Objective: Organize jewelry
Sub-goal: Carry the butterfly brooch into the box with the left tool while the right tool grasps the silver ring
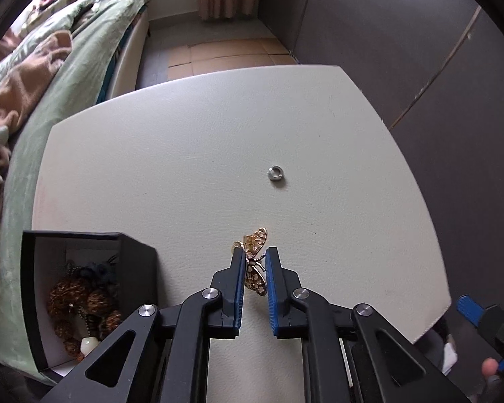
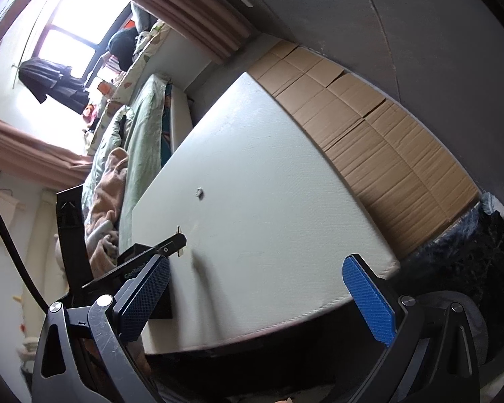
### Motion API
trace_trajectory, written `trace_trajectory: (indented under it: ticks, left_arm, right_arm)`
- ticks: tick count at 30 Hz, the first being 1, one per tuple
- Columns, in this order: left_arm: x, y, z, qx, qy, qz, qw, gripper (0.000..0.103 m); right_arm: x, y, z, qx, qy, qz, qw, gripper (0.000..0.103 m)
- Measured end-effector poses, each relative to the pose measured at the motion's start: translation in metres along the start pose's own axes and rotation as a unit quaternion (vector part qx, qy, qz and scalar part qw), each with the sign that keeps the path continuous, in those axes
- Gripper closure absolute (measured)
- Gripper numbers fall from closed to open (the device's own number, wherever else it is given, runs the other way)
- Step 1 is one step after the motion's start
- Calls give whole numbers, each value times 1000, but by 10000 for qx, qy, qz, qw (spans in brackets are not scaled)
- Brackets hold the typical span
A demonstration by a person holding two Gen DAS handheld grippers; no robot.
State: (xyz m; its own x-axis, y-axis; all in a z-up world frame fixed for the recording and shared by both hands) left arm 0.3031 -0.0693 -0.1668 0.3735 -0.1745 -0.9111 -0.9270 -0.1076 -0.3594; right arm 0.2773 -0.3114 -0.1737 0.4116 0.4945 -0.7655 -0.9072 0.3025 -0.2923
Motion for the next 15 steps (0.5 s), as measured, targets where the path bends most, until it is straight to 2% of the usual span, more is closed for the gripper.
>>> trace_trajectory:
  ticks: [8,15]
  left_arm:
    - [-37,-7,14,-144,311,-275,9990,90]
    - [-80,-8,32,-224,368,-643,9970,90]
  right_arm:
    - [10,-2,20,-157,-54,94,9998,0]
    - [34,-16,45,-309,-189,164,9992,0]
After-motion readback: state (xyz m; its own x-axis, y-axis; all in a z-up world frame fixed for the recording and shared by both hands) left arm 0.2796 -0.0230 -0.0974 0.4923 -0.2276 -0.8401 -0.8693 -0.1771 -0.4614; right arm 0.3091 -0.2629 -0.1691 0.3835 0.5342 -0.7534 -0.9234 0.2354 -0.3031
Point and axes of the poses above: each gripper's, at about its wrist camera, not at the fingertips, and x roughly the way its jaws point, z to its left, y to its underside, the point moved 1 cm from there along x, roughly the way its jaws point, and after that the axes turned 5 degrees about y, right-handed, at the moved point
